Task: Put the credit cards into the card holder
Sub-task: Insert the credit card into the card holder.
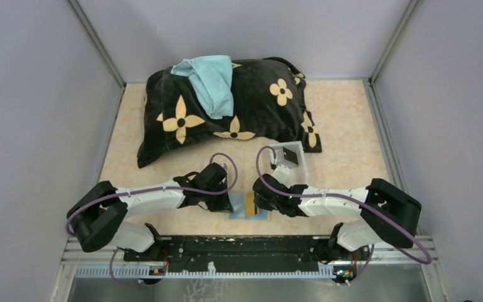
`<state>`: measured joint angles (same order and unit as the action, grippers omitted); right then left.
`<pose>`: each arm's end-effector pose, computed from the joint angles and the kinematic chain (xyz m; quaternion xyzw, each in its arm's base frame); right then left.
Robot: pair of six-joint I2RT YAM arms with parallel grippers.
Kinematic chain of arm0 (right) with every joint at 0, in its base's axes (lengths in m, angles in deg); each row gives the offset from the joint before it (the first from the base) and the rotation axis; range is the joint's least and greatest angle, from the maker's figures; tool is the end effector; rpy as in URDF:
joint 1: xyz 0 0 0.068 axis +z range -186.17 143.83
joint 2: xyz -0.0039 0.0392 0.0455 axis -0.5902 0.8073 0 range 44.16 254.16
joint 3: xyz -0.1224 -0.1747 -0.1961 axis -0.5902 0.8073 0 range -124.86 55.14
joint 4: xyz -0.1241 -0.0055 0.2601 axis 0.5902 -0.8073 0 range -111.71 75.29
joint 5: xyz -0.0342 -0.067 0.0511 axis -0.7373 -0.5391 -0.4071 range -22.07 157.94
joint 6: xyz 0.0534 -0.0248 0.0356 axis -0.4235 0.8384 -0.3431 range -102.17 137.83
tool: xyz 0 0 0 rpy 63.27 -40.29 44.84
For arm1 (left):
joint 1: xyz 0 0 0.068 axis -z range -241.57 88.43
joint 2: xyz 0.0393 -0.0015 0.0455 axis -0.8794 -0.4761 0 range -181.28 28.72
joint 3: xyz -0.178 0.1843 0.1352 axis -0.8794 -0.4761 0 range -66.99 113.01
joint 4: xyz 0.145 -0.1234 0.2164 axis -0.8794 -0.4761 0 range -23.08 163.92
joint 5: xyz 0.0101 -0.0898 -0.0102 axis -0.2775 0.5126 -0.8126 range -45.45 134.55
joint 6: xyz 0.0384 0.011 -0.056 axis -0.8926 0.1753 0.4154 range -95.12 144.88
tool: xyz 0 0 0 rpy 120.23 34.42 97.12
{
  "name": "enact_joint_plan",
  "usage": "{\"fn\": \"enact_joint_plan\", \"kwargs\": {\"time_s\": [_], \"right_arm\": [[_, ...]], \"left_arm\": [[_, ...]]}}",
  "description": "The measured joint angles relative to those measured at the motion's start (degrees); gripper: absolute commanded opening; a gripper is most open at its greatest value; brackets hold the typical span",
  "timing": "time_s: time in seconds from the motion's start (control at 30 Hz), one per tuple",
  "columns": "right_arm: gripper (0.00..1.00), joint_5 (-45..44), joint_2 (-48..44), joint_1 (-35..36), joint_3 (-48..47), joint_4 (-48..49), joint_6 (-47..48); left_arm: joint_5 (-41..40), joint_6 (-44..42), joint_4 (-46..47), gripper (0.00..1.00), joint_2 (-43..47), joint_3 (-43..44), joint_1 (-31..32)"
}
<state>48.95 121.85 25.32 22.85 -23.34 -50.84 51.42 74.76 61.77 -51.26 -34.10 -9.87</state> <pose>0.1443 0.2279 0.1335 0.1095 0.9331 0.2102 0.2706 0.1604 -0.2139 0.1201 0.0311 0.9621 -0.2416 0.1226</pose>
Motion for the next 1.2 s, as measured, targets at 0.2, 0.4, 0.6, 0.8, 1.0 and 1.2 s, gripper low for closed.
{"fn": "enact_joint_plan", "kwargs": {"time_s": [0.2,0.4,0.6,0.8,1.0,1.2], "right_arm": [[0.00,0.31,0.83,-0.31,0.02,1.73,0.74],[0.00,1.31,0.94,-0.61,1.60,5.62,0.94],[0.00,1.86,0.94,-0.66,2.80,8.13,0.70],[0.00,2.38,0.70,-0.83,4.04,10.05,0.50],[0.00,2.51,-0.50,-0.13,5.70,12.17,0.04],[0.00,2.10,-2.89,2.14,8.26,13.94,-0.98]], "left_arm": [[0.04,0.02,0.00,0.02,-0.04,-0.09,0.02],[0.07,0.04,-0.11,0.02,-0.22,-0.31,0.02],[0.07,0.02,-0.52,0.02,-0.52,-0.04,0.02],[0.02,0.02,-0.83,0.02,-0.61,0.09,0.07],[-0.04,0.02,-1.33,0.02,-0.66,0.20,0.07],[-0.22,0.50,-2.49,0.00,-1.29,1.01,0.09]]}}
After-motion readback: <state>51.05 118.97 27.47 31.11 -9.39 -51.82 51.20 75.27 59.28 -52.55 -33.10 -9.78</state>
